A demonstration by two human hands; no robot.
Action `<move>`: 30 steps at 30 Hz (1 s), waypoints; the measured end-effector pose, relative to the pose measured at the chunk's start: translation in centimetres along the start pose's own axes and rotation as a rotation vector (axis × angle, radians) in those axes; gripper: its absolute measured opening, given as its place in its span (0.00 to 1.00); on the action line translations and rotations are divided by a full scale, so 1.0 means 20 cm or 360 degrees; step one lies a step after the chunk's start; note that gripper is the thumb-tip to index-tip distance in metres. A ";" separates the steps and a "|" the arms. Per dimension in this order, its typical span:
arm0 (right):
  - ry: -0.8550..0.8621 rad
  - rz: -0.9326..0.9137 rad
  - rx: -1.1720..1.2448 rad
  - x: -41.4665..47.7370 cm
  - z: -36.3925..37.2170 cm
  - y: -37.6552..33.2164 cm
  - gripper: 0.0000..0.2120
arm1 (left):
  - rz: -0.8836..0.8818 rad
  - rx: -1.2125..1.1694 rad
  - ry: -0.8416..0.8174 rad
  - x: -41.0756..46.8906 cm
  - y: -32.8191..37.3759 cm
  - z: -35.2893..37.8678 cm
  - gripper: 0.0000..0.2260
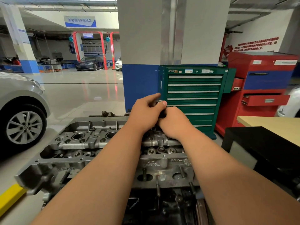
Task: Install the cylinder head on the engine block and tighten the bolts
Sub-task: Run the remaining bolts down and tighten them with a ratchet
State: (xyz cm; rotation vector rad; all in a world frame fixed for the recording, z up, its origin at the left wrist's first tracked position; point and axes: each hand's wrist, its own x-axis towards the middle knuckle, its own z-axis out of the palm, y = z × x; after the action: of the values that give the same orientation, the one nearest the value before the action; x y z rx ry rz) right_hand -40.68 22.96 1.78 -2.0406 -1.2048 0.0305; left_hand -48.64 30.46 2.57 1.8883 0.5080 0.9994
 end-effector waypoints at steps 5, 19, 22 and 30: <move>0.0131 0.0144 -0.0113 0.01 0.02 0.00 0.07 | -0.0063 0.0099 0.0120 0.01 0.00 0.02 0.17; 0.0041 0.0093 -0.0090 0.01 0.02 0.00 0.05 | 0.0031 0.0144 0.0185 0.01 -0.01 0.01 0.10; -0.0046 0.0007 0.0030 0.00 -0.01 0.00 0.06 | 0.0025 0.0116 0.0108 0.00 0.00 0.00 0.08; 0.0087 0.0163 -0.0089 0.01 0.02 -0.01 0.06 | -0.0059 0.0164 0.0164 0.00 0.01 0.02 0.13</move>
State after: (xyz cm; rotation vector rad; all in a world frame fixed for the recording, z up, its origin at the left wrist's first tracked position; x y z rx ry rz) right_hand -40.87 23.41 1.76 -2.1370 -1.0777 -0.0099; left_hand -48.42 30.17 2.54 1.9176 0.6642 1.0679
